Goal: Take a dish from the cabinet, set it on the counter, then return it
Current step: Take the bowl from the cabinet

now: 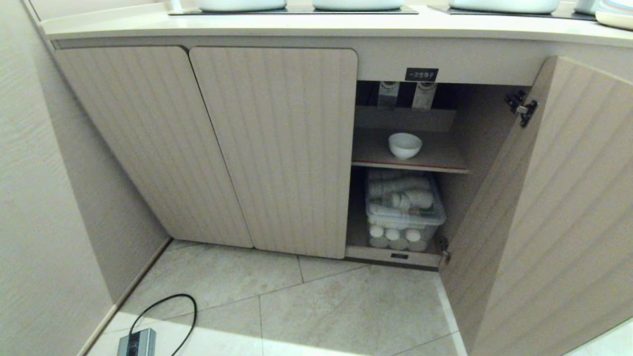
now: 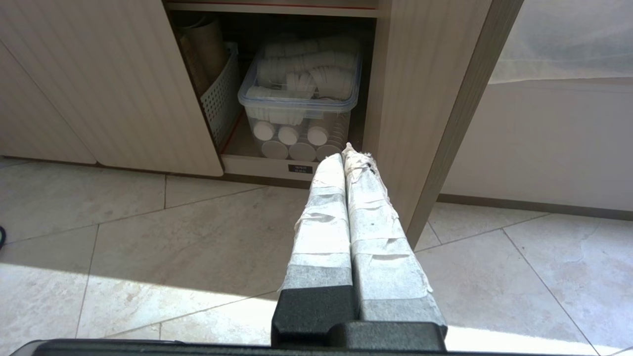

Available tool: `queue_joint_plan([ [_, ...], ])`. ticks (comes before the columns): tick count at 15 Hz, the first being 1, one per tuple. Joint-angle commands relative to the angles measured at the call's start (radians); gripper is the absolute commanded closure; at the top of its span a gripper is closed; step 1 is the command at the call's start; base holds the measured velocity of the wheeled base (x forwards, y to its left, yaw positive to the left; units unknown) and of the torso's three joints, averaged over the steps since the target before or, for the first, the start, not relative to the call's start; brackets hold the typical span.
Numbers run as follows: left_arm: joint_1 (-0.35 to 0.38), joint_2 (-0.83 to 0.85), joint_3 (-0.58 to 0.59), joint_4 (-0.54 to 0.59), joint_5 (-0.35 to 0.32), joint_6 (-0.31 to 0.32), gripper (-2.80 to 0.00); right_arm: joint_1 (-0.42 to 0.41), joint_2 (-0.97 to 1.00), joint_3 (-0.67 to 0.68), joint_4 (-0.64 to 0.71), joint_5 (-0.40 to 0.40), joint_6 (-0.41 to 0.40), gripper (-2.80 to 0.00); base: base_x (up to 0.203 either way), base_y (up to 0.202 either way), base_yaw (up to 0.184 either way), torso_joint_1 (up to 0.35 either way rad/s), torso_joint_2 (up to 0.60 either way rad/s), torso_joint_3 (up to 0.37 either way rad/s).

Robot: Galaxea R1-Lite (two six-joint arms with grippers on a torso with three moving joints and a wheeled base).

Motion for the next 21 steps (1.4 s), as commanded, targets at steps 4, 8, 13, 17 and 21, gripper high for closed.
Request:
queue_joint_plan([
  [4,0.000,0.000,-0.001,0.000,-0.001,0.000,0.00,0.000,0.000,0.000,0.000,0.000,0.000,0.00,0.000,0.000,0.000,0.000,0.00,0.000],
  [8,0.000,0.000,0.000,-0.001,-0.001,0.000,0.00,0.000,0.000,0.000,0.000,0.000,0.000,0.00,0.000,0.000,0.000,0.000,0.00,0.000],
  [13,0.000,0.000,0.000,-0.002,-0.001,-0.001,0.00,0.000,0.000,0.000,0.000,0.000,0.000,0.00,0.000,0.000,0.000,0.000,0.00,0.000],
  [17,0.000,0.000,0.000,-0.002,-0.001,0.000,0.00,0.000,0.000,0.000,0.000,0.000,0.000,0.00,0.000,0.000,0.000,0.000,0.00,0.000],
  [21,0.000,0.000,-0.001,-0.002,0.000,-0.002,0.00,0.000,0.000,0.000,0.000,0.000,0.000,0.00,0.002,0.093,-0.007,0.001,0.00,0.004],
])
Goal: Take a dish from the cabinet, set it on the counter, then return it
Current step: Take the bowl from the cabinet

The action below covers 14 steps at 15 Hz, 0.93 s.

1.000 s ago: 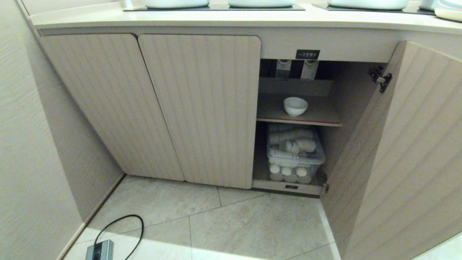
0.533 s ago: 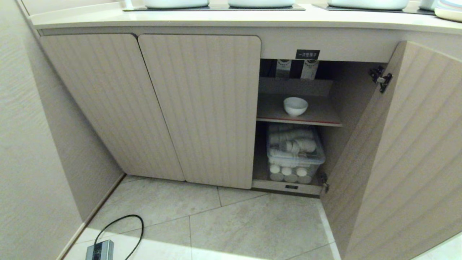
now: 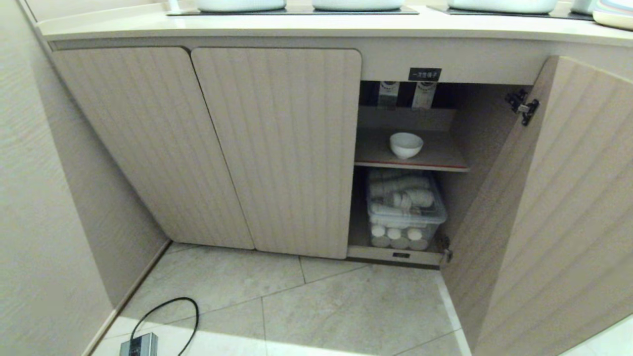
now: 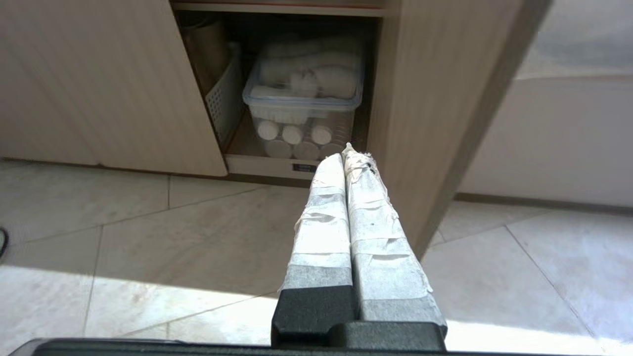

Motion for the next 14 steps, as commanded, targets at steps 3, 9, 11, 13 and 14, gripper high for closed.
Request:
queue_joint_plan([
  [3,0.001,0.000,-0.001,0.002,0.001,-0.001,0.00,0.001,0.000,0.000,0.000,0.000,0.000,0.00,0.000,0.190,-0.011,0.000,0.00,0.001],
  [9,0.001,0.000,0.000,0.002,0.001,0.002,0.00,0.001,0.000,0.000,0.000,0.000,0.000,0.00,0.000,0.072,-0.003,0.000,0.00,0.000],
  [11,0.001,0.000,0.000,0.002,0.001,0.004,0.00,0.001,0.000,0.000,0.000,0.000,0.000,0.00,0.000,0.000,0.000,0.000,0.00,0.000],
  [13,0.001,0.000,-0.001,0.002,0.001,0.005,0.00,0.001,0.000,0.000,0.000,0.000,0.000,0.00,0.000,0.000,0.000,0.000,0.00,0.000],
  [14,0.001,0.000,0.000,0.002,0.001,0.005,0.00,0.001,0.000,0.000,0.000,0.000,0.000,0.00,0.000,0.000,0.000,0.000,0.00,0.000],
])
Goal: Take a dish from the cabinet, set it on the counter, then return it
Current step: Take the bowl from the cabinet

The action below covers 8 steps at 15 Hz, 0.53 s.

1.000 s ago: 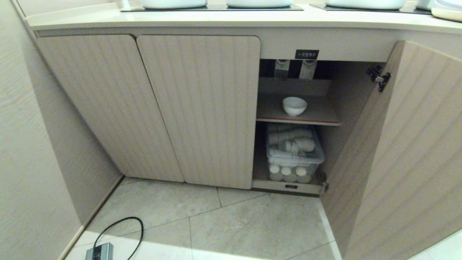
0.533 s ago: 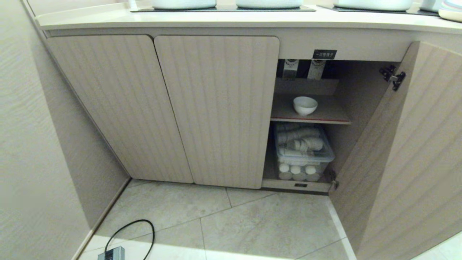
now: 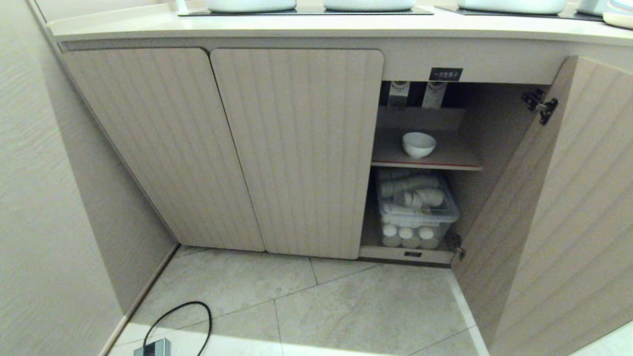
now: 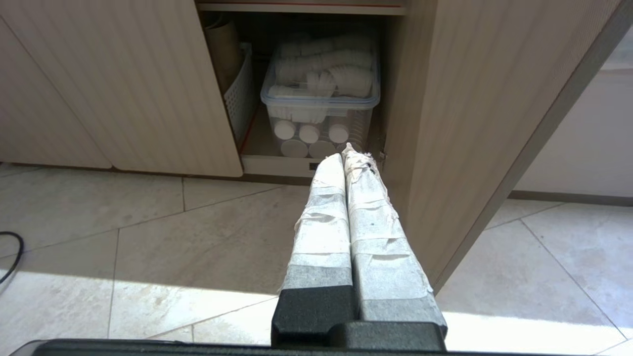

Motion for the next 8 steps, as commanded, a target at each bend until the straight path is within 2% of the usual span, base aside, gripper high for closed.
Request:
queue_joint_plan([
  [1,0.000,0.000,0.001,0.000,0.000,0.000,0.00,0.001,0.000,0.000,0.000,0.000,0.000,0.00,0.000,0.000,0.000,0.000,0.00,0.000],
  [6,0.000,0.000,-0.001,0.000,-0.002,0.000,0.00,0.001,0.000,0.000,0.000,0.000,0.000,0.00,0.000,0.000,0.000,0.000,0.00,0.000],
  [8,0.000,0.000,0.001,0.000,0.000,0.000,0.00,0.001,0.000,0.000,0.000,0.000,0.000,0.00,0.155,0.000,-0.002,0.001,0.01,0.006],
])
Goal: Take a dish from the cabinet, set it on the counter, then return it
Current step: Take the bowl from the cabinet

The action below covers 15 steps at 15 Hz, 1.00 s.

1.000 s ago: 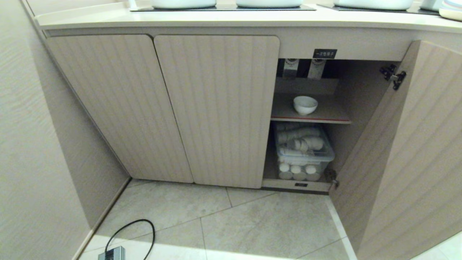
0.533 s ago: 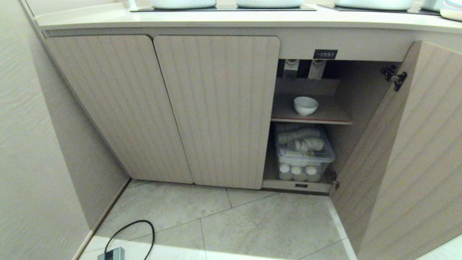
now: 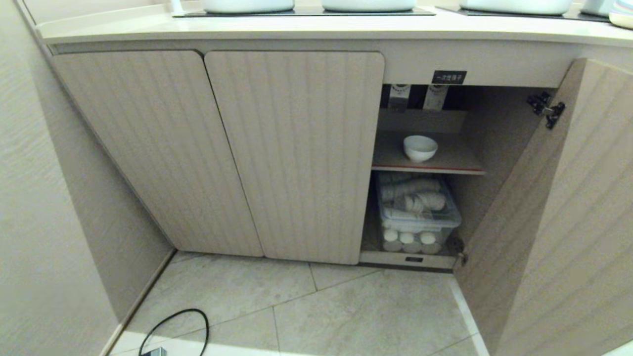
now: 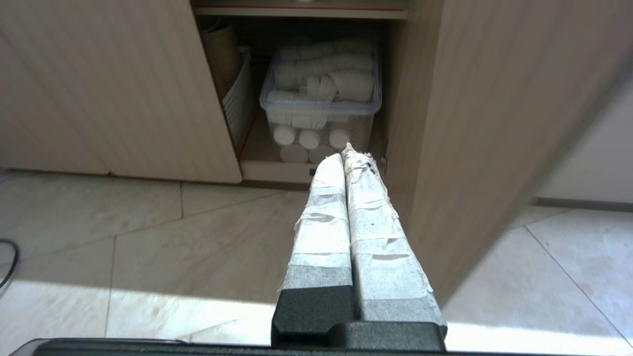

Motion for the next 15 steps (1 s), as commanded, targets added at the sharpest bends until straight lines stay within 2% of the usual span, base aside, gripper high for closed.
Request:
queue_joint_plan([
  [1,0.000,0.000,0.000,0.000,-0.001,0.000,0.00,0.000,0.000,0.000,0.000,0.000,0.000,0.00,0.195,0.000,-0.003,0.010,0.00,0.005],
  [15,0.000,0.000,0.000,0.002,0.001,0.002,0.00,0.000,0.000,0.000,0.000,0.000,0.000,0.00,0.189,0.000,-0.003,0.003,0.00,0.003],
])
